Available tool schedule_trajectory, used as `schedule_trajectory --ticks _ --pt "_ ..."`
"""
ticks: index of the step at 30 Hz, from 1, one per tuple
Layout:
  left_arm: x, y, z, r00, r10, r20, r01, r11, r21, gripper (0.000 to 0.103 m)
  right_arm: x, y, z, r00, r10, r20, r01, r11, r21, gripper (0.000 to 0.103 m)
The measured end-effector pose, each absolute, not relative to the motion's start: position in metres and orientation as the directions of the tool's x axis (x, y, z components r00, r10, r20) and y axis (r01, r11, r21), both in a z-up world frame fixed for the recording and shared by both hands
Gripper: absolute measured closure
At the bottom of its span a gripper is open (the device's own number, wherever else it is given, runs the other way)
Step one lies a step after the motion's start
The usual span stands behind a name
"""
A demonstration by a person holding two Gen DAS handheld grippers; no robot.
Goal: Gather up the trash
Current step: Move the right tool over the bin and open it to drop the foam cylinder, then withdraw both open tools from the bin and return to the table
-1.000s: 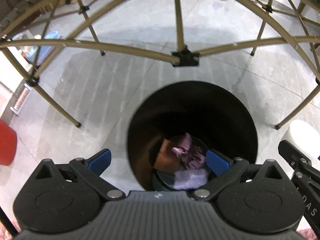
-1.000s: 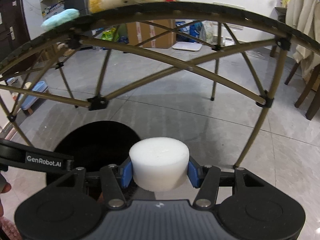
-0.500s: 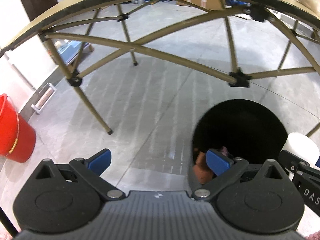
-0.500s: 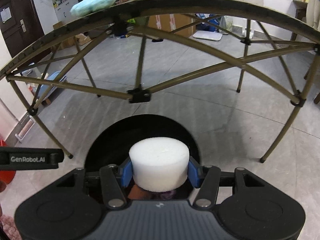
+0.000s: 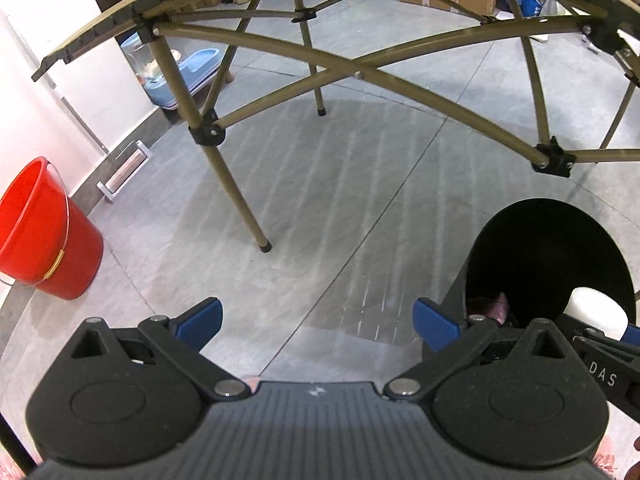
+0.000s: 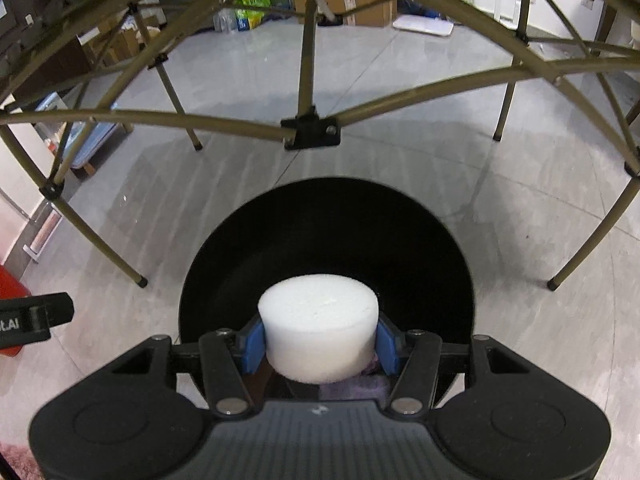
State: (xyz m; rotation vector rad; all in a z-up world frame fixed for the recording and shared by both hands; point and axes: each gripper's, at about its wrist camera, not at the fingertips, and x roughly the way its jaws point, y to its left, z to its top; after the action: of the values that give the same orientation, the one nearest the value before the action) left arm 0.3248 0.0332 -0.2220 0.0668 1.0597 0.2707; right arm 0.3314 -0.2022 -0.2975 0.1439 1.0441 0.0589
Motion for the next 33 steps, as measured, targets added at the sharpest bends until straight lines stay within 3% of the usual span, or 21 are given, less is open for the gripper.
schedule_trajectory --ticks 20,21,24,33 --pt "0.330 0.035 -0.236 0.423 0.292 -0.858 -0.193 0.954 0.230 0.000 0.337 -0.191 -0.309 0.475 0.134 -0.870 -0.003 0.989 0.151 0.046" --pt "0.330 0.035 -0.237 0.421 0.292 -0.859 -0.194 0.954 0.229 0.000 0.338 -0.193 -0.309 0.477 0.128 -0.870 0.010 0.989 0.151 0.044" --pt "0.331 0.035 -0.237 0.423 0.291 -0.858 -0.193 0.954 0.229 0.000 0.340 -0.200 -0.310 0.469 0.120 -0.875 0.042 0.986 0.159 0.010" --pt "0.331 0.032 -0.238 0.421 0.283 -0.862 -0.186 0.957 0.224 0.000 0.343 -0.205 -0.315 0.450 0.126 -0.884 0.061 0.983 0.172 0.000"
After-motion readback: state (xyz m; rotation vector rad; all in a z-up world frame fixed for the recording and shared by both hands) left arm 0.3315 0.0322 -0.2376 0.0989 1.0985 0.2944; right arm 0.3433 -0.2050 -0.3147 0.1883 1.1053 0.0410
